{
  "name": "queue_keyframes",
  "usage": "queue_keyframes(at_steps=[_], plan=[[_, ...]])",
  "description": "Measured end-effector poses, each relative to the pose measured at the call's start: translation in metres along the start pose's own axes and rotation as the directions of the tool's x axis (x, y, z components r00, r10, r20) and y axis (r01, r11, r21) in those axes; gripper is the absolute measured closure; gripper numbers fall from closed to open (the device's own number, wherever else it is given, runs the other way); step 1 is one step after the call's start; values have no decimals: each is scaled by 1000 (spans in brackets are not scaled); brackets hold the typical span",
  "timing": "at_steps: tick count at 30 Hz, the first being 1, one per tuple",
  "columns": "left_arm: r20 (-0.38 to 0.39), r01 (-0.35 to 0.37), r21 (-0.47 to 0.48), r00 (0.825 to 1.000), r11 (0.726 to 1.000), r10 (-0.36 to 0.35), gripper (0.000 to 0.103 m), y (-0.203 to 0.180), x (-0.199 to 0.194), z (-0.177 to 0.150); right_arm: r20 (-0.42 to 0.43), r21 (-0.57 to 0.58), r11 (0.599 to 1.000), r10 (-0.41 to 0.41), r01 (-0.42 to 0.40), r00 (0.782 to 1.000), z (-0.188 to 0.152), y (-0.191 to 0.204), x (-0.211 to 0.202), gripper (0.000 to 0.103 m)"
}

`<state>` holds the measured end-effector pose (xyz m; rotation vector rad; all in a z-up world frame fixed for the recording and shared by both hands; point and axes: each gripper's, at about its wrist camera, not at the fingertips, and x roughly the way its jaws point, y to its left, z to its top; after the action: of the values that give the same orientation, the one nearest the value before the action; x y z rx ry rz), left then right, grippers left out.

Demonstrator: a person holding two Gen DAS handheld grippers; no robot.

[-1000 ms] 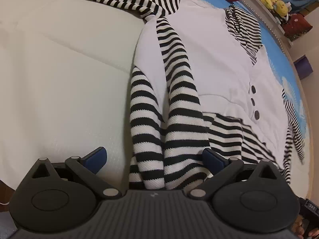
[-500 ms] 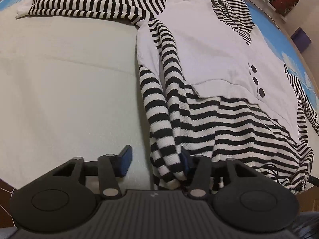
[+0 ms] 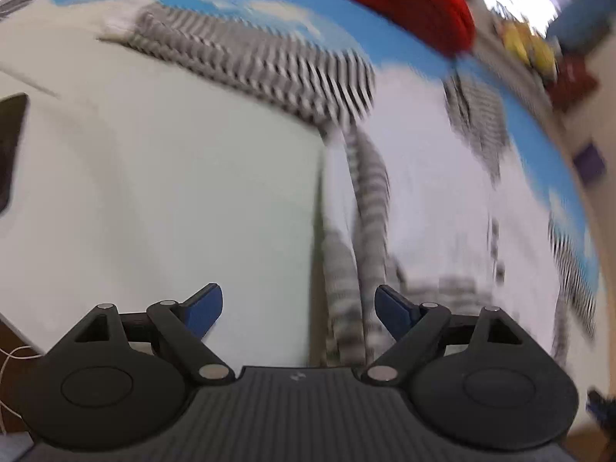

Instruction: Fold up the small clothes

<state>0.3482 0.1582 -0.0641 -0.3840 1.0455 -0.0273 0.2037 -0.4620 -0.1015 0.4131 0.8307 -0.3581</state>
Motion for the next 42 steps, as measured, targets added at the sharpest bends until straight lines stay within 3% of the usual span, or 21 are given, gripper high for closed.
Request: queue_keyframes(at_steps=[3,5,10,14,16,19,23,28,31,33,35,39,42], plan=[[68,-52,-51,996,997,56,13,3,-4,38,137,67,998,8,-18,991,17,6,-10,47],[117,-90,-79,988,993,99,13,0,-2,64,182,67,997,28,-41,983,35,21,-11,47],[189,-189,-102,960,977,206,13,-7,25,117,166,44,987,147,-157,975,84,74,2,43],[181,-241,-87,950,967,253,13,-9,52,130,163,12,974,221,-226,962,107,118,31,43],[147,-246,-87,955,965,256,13,-6,66,130,180,-22,976,219,-218,959,103,132,41,43],[127,-250,-88,957,964,260,13,-2,80,129,141,-119,980,175,-159,974,93,153,56,43],[136,-287,-77,946,955,295,13,1,91,130,109,-165,972,184,-165,977,91,168,71,42],[133,-323,-84,934,943,331,13,9,102,137,119,-242,968,97,-66,988,83,173,88,42],[151,-342,-104,923,934,355,13,15,106,145,102,-217,974,89,-65,991,83,169,91,42],[160,-333,-174,919,927,360,13,28,109,154,97,-197,979,80,-60,992,84,167,93,42],[156,-313,-304,916,900,371,13,50,111,165,89,-182,981,79,-62,993,84,167,95,42],[144,-157,-555,949,817,279,13,100,119,178,79,-179,981,84,-69,993,83,169,98,42],[197,-50,-639,954,768,226,0,119,122,184,79,-196,979,70,-53,994,81,172,101,42]])
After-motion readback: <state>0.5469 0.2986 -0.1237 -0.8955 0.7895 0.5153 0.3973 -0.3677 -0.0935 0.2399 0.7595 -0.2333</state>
